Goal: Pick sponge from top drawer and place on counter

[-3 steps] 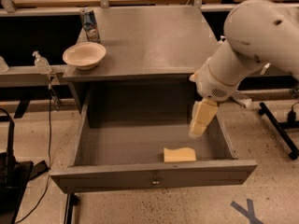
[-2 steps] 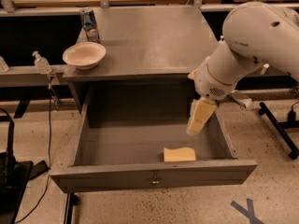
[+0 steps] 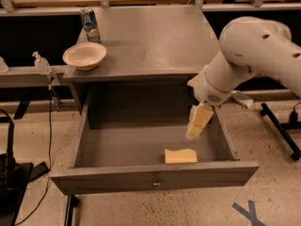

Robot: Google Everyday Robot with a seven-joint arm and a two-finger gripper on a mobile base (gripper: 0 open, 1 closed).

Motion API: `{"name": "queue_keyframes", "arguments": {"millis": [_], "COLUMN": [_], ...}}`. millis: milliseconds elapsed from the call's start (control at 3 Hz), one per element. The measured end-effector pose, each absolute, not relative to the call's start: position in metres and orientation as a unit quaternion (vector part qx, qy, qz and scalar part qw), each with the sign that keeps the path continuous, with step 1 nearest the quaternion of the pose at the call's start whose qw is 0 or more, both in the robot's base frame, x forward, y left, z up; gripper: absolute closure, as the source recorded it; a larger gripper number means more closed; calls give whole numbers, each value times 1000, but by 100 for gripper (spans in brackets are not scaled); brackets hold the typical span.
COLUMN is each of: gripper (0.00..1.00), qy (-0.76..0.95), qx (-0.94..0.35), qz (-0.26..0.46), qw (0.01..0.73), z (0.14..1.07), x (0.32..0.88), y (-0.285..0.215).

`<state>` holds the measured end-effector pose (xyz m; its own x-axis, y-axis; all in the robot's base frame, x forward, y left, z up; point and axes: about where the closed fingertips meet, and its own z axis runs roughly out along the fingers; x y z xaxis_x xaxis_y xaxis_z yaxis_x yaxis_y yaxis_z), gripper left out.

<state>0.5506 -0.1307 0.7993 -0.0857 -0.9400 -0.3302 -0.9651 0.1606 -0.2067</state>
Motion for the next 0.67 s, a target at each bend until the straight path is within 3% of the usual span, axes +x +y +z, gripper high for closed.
{"name": "queue_keyframes", "arguments": {"millis": [667], "gripper": [0], "qy": [733], "qx": [-656], "qz": [83], "qw": [158], "z": [664], "x": [566], "y": [-134]}}
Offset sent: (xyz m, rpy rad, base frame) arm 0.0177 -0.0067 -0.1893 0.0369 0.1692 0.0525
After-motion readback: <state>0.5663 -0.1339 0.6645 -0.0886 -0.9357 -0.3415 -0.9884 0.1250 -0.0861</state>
